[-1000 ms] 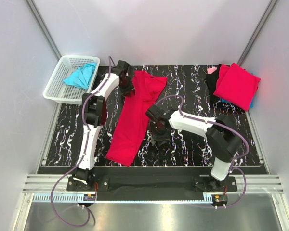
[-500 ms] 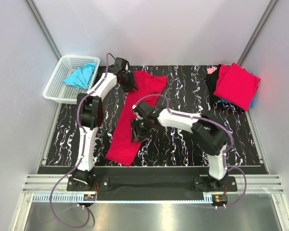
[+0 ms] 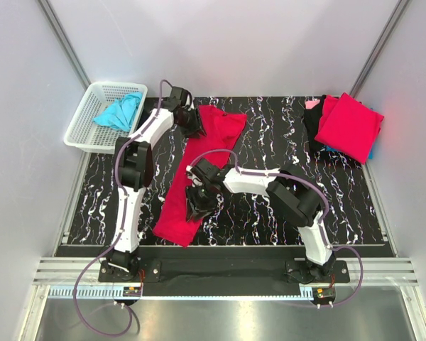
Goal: Fold and stack the t-shirts
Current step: Fold the tshirt
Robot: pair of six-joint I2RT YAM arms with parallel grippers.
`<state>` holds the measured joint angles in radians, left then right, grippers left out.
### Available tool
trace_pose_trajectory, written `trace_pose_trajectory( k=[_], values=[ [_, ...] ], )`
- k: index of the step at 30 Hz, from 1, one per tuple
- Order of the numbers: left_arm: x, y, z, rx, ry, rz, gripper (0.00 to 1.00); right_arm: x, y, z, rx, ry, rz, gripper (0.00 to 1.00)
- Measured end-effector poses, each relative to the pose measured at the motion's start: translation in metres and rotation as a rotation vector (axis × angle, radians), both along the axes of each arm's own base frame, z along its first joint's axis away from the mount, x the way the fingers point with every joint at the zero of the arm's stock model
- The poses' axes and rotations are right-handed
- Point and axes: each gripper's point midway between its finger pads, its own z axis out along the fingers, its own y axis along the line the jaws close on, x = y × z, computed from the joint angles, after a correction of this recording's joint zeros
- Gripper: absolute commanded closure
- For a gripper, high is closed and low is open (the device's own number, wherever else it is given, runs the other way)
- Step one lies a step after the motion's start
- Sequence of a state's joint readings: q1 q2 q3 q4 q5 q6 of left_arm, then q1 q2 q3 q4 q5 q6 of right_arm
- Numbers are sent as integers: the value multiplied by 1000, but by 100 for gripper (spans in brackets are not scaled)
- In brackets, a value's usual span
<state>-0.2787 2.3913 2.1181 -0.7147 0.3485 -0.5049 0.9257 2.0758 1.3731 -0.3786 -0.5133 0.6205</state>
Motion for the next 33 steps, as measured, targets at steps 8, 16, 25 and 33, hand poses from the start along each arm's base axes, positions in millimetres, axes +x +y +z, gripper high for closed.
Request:
trace_pose_trajectory(
  k=[8,16,25,33],
  values=[
    [-12,-4,-43,54,88,-6,60,-15,-8,-7,-45,23,-18,60],
    [-10,-2,-43,140,94,48,60,-33,-39,-10,-137,23,-93,61],
    [-11,12,-46,200,139,174,62,-37,-61,-13,-217,26,-179,61],
    [-7,42,-49,246,178,347,65,-37,-70,-15,-259,23,-216,61]
  ],
)
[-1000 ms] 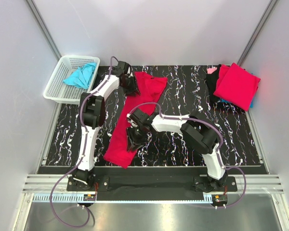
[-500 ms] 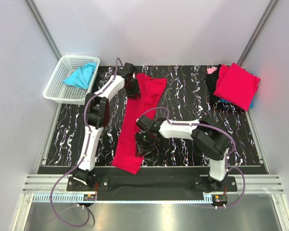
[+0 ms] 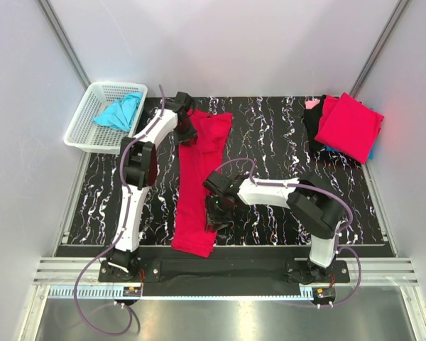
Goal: Fold and stack the t-shirts
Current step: Fold the tshirt
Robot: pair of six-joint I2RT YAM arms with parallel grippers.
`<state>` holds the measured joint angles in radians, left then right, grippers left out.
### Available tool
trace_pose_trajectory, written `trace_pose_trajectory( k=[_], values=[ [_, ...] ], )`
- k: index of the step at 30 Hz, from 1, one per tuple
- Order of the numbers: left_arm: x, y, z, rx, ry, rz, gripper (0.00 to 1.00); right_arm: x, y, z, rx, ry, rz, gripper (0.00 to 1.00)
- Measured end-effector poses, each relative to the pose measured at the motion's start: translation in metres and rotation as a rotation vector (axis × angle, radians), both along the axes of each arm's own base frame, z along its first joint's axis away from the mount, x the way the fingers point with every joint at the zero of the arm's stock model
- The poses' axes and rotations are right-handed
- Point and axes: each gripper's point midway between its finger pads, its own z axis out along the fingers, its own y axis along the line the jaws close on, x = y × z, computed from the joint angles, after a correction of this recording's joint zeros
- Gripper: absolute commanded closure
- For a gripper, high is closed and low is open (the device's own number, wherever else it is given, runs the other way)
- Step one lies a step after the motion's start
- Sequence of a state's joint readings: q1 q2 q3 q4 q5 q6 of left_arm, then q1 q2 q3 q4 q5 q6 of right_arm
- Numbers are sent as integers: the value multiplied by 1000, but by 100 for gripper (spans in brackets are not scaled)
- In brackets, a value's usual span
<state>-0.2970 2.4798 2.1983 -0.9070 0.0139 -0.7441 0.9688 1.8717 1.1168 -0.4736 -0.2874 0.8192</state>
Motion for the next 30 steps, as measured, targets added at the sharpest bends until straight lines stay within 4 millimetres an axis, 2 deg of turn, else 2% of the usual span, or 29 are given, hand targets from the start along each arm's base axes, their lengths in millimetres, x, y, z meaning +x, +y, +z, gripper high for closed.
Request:
trace_pose_trajectory(
  k=[4,7,9,14,18,21,23,26,28,30],
  values=[
    [1,20,0,11,22,79,64,1,-5,0,-16,-12,-18,61],
    [3,21,1,-22,27,75,60,2,-10,0,-34,-23,-34,61],
    [6,15,3,-69,26,45,58,2,-13,0,-46,-29,-43,61],
    [27,-13,9,-207,-36,-56,46,4,-17,0,-68,-38,-48,60],
    [39,-34,15,-290,-103,-129,44,4,-22,2,-91,-50,-36,61],
    [48,-40,18,-315,-153,-166,44,5,-33,3,-137,-68,-34,60],
    [53,-41,19,-322,-194,-188,44,3,-49,3,-203,-86,-31,60],
    [44,-38,21,-324,-216,-209,44,2,-72,6,-299,-113,-30,56],
    [35,-34,32,-317,-225,-219,44,5,-85,14,-345,-145,-33,51],
    [28,-30,53,-312,-256,-227,44,10,-91,25,-360,-187,-39,50]
  ],
)
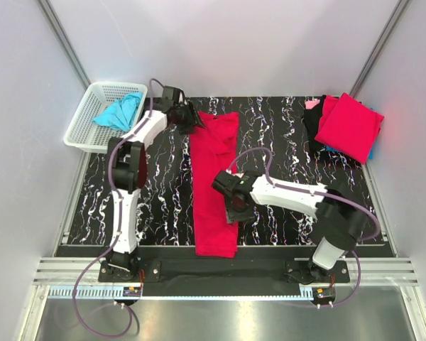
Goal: Fold and stack the t-shirts
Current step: Fold the tshirt
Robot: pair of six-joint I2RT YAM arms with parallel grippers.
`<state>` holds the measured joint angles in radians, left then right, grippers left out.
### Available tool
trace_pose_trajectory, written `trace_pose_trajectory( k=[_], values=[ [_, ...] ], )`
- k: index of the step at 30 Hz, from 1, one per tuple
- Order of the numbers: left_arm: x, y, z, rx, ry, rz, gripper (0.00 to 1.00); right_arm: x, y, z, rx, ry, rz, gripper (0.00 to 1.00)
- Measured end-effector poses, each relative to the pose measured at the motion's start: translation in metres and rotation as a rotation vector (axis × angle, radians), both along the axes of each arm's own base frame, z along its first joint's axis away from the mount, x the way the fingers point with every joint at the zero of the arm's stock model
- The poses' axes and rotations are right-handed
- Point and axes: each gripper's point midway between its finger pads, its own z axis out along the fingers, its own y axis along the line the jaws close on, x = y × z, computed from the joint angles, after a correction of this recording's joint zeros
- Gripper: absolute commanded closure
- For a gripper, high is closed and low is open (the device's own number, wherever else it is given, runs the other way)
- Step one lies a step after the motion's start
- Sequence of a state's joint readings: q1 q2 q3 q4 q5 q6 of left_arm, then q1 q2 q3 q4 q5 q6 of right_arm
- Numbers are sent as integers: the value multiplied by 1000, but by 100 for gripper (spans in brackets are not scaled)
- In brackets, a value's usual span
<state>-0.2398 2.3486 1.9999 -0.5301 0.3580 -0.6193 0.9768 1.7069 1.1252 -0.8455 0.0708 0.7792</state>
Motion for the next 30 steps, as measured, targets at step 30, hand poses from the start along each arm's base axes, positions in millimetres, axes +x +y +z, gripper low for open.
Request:
trace_pose_trajectory(
  k=[30],
  values=[
    [-316,42,43,-70,24,-1,46,23,-63,38,316,-185,-215,37]
  ],
)
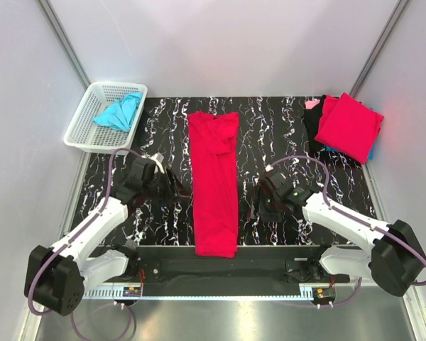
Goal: Fold and stack the t-shirts
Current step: Fold the tshirt
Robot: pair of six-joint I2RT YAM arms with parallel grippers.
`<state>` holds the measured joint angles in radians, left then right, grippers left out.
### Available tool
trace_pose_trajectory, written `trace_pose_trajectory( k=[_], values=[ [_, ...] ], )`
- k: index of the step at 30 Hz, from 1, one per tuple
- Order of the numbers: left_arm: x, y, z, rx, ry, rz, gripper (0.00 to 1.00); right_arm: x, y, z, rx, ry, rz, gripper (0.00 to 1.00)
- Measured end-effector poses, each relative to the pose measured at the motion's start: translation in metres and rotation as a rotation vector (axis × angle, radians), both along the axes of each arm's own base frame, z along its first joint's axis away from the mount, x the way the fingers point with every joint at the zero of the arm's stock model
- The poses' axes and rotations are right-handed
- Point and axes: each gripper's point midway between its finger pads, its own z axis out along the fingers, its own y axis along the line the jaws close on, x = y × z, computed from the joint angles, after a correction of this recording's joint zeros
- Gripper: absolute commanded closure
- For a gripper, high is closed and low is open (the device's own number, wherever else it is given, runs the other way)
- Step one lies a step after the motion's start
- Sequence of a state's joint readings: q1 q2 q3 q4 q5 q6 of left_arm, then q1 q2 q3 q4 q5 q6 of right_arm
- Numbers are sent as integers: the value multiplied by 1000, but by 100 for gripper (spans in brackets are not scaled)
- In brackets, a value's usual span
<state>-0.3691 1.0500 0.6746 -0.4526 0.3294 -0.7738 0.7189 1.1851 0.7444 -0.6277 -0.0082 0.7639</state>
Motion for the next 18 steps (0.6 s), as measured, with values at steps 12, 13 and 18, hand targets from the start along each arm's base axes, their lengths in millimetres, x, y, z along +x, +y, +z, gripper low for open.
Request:
trace_pose_trajectory(
  k=[12,13,18],
  values=[
    [-75,-19,-81,47,252,-61,48,-33,28,-25,222,81,65,38],
    [-79,-23,-82,45,253,-71,48,-37,31,-29,235,92,72,38],
    [-93,-43,-89,27,269,-104,49,-55,51,-46,271,142,124,40]
  ],
)
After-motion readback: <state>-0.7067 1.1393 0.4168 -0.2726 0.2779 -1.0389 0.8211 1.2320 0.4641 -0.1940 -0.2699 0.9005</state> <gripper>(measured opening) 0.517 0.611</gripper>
